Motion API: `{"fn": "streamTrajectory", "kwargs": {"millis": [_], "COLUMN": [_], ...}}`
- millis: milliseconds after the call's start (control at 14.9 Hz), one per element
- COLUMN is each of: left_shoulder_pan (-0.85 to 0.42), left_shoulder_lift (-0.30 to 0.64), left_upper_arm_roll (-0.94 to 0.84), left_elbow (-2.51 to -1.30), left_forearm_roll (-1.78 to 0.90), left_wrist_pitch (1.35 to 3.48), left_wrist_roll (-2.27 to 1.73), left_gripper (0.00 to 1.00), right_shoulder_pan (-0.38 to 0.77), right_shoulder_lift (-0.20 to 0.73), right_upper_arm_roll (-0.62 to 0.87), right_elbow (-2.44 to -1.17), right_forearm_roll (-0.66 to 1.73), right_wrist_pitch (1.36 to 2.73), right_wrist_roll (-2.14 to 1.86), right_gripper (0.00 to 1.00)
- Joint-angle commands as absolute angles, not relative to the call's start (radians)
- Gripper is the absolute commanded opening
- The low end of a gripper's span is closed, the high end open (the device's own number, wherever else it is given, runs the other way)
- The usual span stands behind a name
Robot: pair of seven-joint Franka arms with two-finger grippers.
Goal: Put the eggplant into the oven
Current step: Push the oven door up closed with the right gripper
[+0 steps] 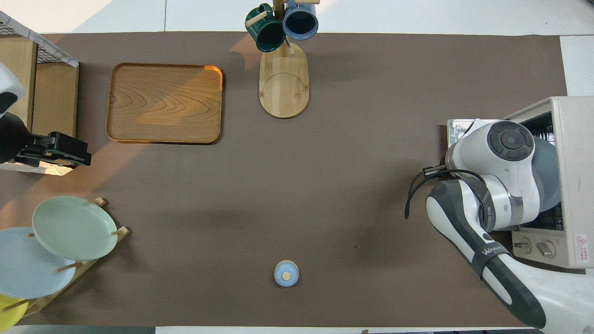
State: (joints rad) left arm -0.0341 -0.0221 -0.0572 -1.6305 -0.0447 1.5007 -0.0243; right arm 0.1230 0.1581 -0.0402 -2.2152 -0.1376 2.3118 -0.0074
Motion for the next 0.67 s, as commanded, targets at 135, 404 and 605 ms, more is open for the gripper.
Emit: {"fn": "streamTrajectory", "kwargs": {"millis": [135,404,605], "left_shoulder_pan": [-0.025,-0.025,-0.025], "left_shoulder_lift": [-0.048,-0.048,-0.048], "left_upper_arm_roll": [-0.064,-0.064,-0.064], "left_elbow": [-1.655,-1.655,-1.655], "left_forearm_roll": [-0.029,-0.029,-0.029], "left_wrist_pitch": [1.505,1.505,1.505], "left_wrist_roll": [-0.026,-0.026,-0.026], "left_gripper": [1.00,1.00,1.00], "right_shoulder_pan": [0.115,0.121,0.121], "right_shoulder_lift": [0.158,0.161,0.156], "right_upper_arm_roll": [-0.038,-0.035,-0.032], "right_elbow": [-2.226,-2.183,-2.064], "right_forearm_roll": [-0.322,-0.411,-0.411], "right_wrist_pitch": [2.313,2.254,2.075], "right_wrist_roll": [-0.011,-0.047,-0.136], "right_gripper": [0.00,0.00,0.00]}}
